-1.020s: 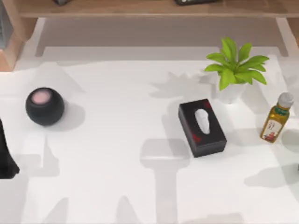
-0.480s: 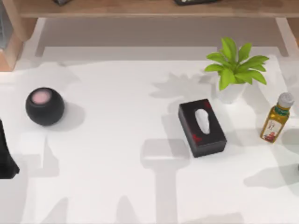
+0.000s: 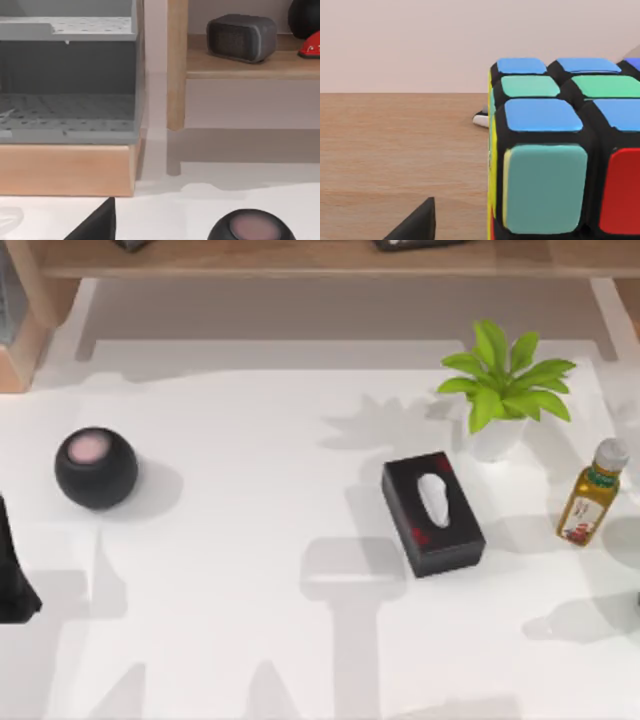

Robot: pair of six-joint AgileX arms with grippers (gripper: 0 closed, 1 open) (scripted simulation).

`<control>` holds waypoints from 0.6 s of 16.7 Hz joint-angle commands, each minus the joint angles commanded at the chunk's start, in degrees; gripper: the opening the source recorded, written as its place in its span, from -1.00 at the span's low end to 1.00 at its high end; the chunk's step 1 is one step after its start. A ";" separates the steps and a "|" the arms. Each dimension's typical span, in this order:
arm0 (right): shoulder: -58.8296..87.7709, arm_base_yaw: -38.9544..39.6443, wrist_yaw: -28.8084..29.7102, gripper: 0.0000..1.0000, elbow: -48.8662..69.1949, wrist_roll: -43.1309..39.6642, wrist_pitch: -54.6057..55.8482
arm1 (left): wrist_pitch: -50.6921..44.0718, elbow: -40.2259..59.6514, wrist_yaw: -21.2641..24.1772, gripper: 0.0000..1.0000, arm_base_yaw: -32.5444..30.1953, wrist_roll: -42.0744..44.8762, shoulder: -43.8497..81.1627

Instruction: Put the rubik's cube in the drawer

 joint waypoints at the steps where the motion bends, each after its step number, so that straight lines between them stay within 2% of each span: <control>1: 0.00 0.00 0.00 1.00 0.00 0.00 0.00 | 0.00 0.00 0.00 1.00 0.00 0.00 0.00; 2: 0.00 0.00 0.00 1.00 0.00 0.00 0.00 | 0.00 0.00 0.00 1.00 0.00 0.00 0.00; 10: 0.00 0.00 0.00 -0.21 0.00 0.00 0.00 | 0.00 0.00 0.00 1.00 0.00 0.00 0.00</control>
